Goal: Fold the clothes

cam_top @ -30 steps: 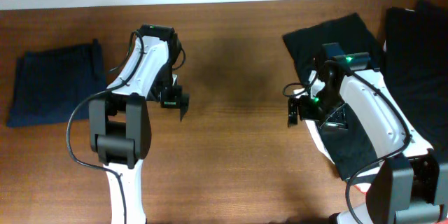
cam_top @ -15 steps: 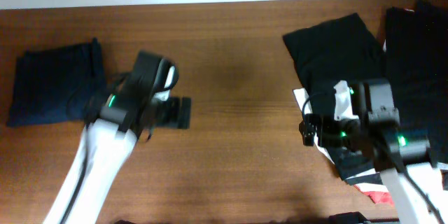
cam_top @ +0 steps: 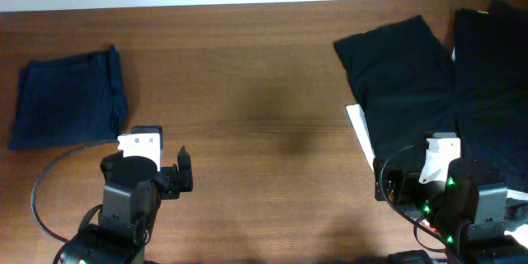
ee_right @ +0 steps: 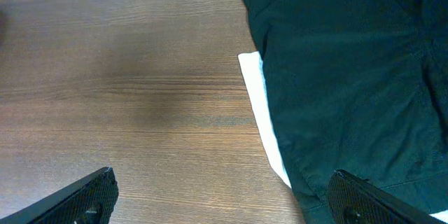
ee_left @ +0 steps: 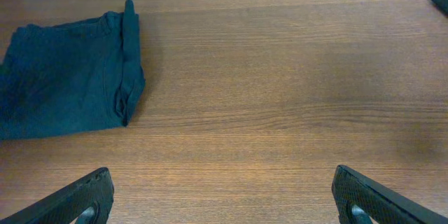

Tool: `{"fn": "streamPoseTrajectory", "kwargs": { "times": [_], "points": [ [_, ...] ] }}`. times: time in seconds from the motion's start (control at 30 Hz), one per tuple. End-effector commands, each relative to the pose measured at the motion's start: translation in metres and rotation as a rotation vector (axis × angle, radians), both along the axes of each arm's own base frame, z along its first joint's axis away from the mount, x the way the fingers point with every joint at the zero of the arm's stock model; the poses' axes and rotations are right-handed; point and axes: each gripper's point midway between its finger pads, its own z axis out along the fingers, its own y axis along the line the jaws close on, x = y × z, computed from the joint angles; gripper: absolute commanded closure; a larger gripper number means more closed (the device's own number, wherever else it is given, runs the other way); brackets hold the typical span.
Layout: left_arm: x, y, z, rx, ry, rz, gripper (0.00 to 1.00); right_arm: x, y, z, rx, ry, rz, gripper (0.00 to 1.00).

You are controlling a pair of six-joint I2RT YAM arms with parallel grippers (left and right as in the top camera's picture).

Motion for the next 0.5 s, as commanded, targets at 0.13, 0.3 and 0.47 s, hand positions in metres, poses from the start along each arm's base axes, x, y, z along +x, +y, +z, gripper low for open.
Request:
{"fn": "streamPoseTrajectory", "kwargs": {
  "times": [0.13, 0.3, 0.47],
  "points": [
    [-0.001, 0.004, -0.001, 0.023, -0.001, 0.008, 0.01, -0.005, 0.010, 0.002, -0.018, -0.027, 0.061, 0.01],
    [-0.001, 0.004, -0.001, 0.023, -0.001, 0.008, 0.01, -0.015, 0.003, 0.020, -0.029, -0.204, 0.045, 0.01],
    [-0.001, 0.004, -0.001, 0.023, -0.001, 0.008, 0.01, 0.005, 0.007, -0.008, 0.000, -0.495, 0.046, 0.01]
  ]
}}
